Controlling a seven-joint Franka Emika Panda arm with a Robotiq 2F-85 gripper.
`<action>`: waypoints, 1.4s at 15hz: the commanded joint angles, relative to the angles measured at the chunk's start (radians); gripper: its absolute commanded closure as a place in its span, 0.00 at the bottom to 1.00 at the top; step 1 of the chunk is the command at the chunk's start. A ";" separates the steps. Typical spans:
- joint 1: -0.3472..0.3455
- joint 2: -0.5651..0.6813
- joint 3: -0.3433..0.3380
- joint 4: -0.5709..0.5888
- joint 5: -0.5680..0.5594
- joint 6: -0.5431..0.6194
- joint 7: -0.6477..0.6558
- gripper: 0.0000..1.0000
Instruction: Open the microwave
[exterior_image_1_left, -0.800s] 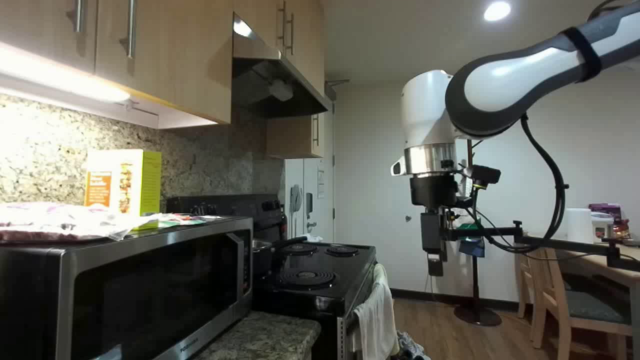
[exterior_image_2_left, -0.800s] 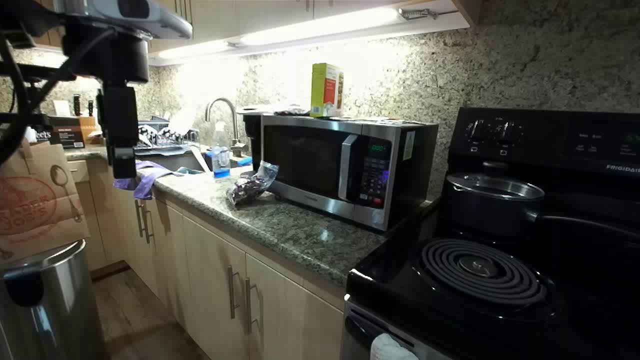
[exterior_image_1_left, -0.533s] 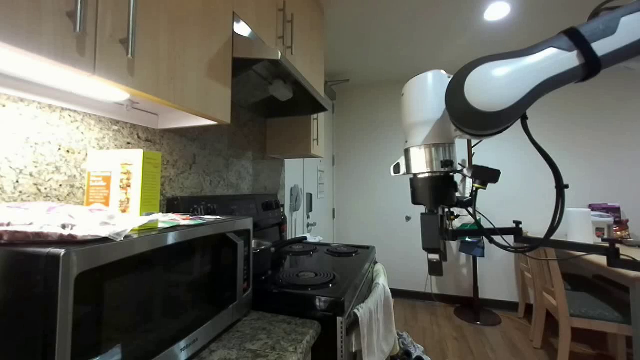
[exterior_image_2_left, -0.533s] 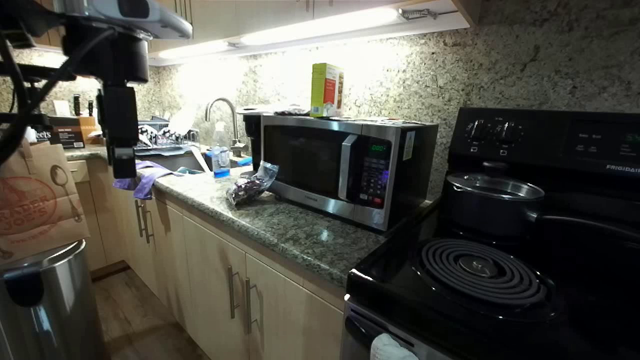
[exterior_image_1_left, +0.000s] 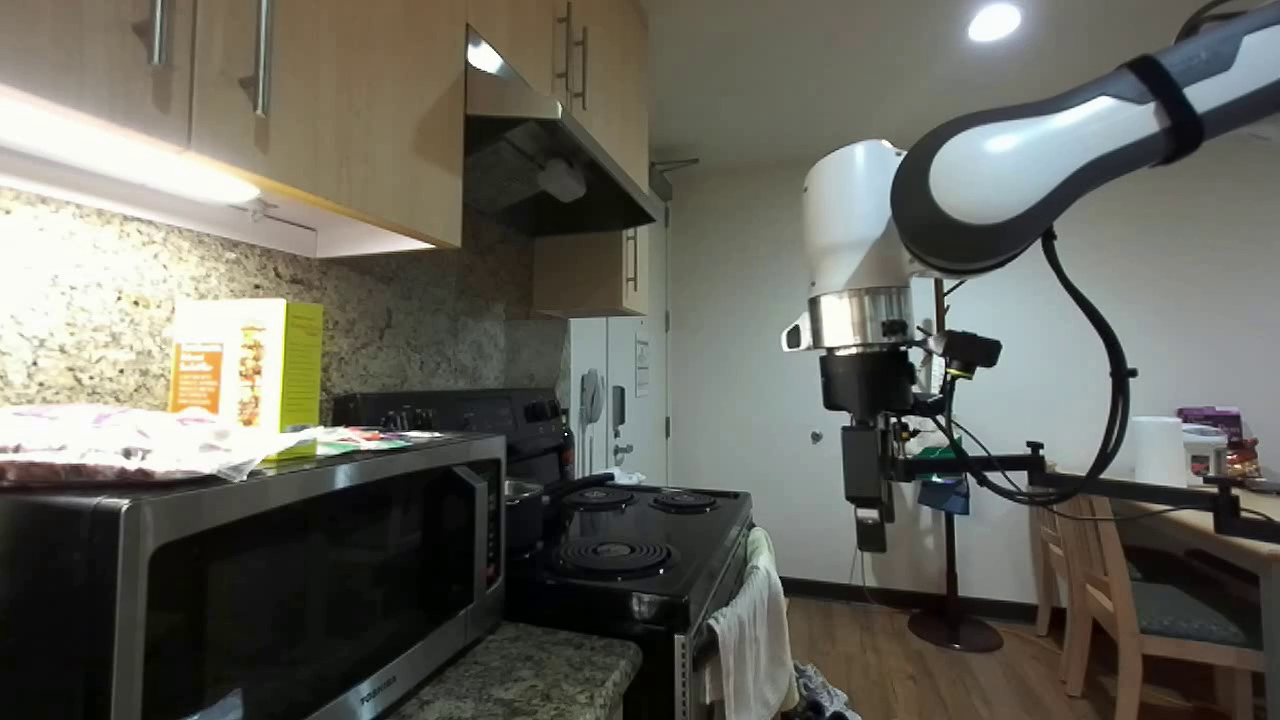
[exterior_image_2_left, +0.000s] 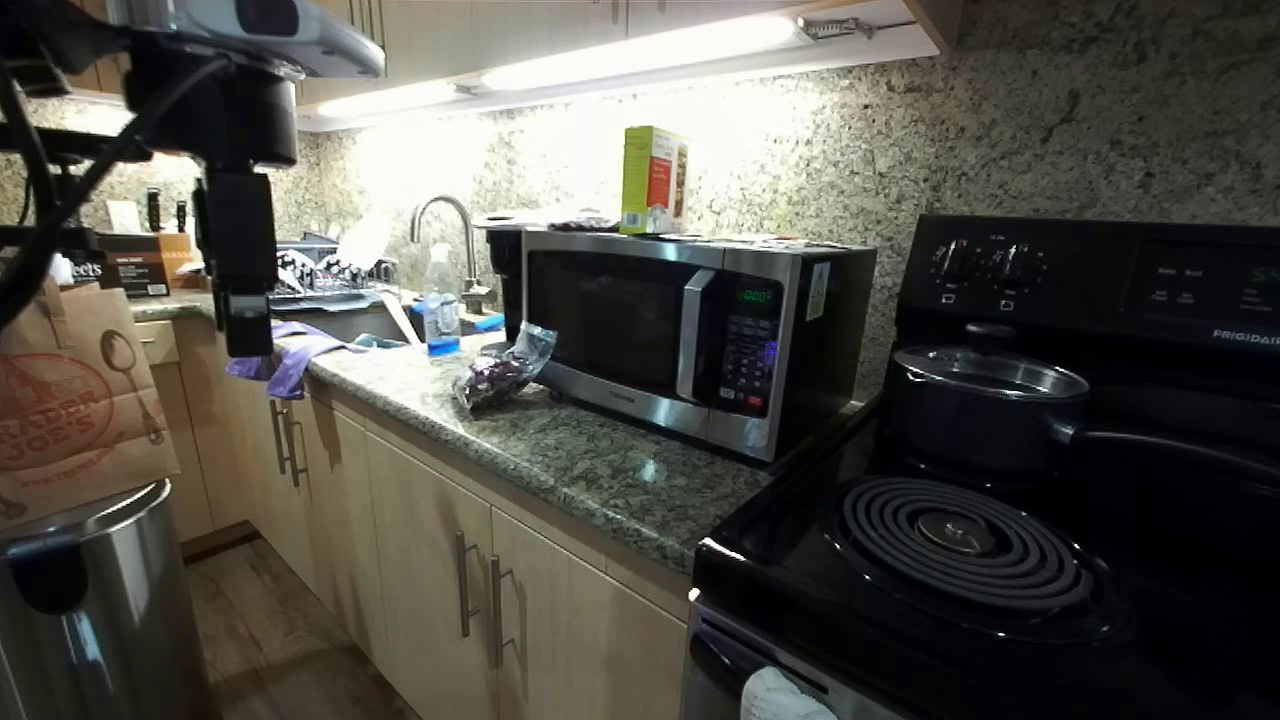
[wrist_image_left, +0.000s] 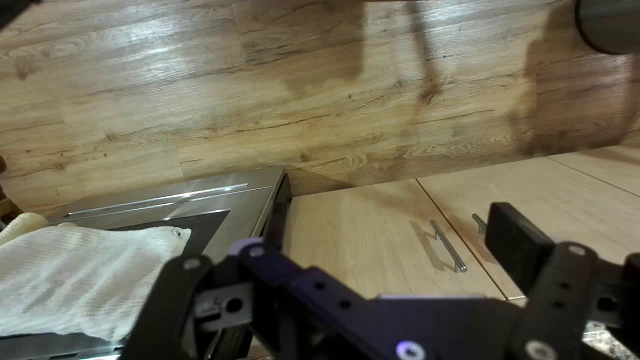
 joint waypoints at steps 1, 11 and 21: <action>-0.022 -0.005 0.037 0.011 -0.045 0.073 0.042 0.00; -0.076 0.361 0.065 0.323 -0.125 0.610 0.150 0.00; -0.064 0.461 0.031 0.429 -0.140 0.643 0.160 0.00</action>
